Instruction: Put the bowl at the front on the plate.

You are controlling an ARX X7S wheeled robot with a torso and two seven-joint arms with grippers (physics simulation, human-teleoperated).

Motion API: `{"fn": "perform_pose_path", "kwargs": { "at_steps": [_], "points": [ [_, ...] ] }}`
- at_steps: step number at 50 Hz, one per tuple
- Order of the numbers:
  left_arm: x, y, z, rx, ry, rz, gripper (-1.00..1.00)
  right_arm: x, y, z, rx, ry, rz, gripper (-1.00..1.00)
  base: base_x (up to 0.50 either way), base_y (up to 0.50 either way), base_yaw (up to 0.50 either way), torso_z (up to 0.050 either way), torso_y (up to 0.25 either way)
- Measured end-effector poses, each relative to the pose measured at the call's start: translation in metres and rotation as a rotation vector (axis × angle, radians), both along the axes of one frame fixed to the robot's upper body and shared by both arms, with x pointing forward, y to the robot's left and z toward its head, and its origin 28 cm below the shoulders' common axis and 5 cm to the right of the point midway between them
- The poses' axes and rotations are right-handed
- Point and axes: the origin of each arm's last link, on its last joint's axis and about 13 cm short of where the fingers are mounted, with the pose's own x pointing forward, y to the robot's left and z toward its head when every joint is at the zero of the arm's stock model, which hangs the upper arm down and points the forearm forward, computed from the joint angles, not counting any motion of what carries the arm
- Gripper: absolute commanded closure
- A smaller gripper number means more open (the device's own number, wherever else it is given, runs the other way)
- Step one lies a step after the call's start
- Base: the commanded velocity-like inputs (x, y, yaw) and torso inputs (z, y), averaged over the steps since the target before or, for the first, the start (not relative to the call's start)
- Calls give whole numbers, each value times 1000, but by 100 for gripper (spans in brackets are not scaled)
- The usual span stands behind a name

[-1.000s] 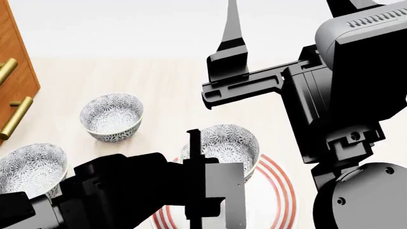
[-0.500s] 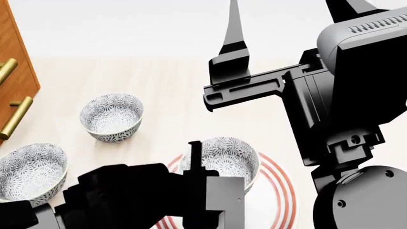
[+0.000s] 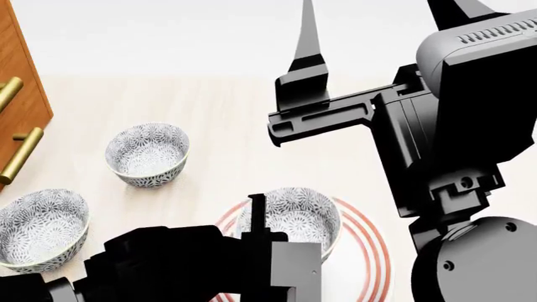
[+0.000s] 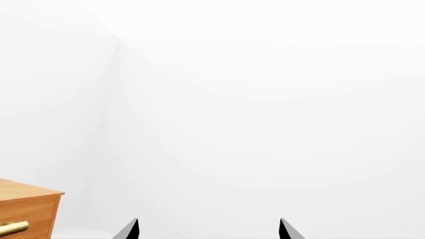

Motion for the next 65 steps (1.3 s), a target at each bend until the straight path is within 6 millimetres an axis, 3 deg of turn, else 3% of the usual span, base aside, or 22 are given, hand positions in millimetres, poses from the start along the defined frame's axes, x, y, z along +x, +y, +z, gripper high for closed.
{"fn": "perform_pose_path", "kwargs": {
  "at_steps": [51, 52, 65],
  "points": [
    [-6, -1, -14, 8, 16, -18, 100, 2, 0, -4, 6, 1, 4, -100, 0, 0, 0, 0, 0],
    [-6, -1, -14, 8, 16, -18, -100, 2, 0, -4, 6, 1, 4, -100, 0, 0, 0, 0, 0],
    [-6, -1, -15, -4, 18, -18, -100, 2, 0, -4, 6, 1, 4, -100, 0, 0, 0, 0, 0]
  ]
}}
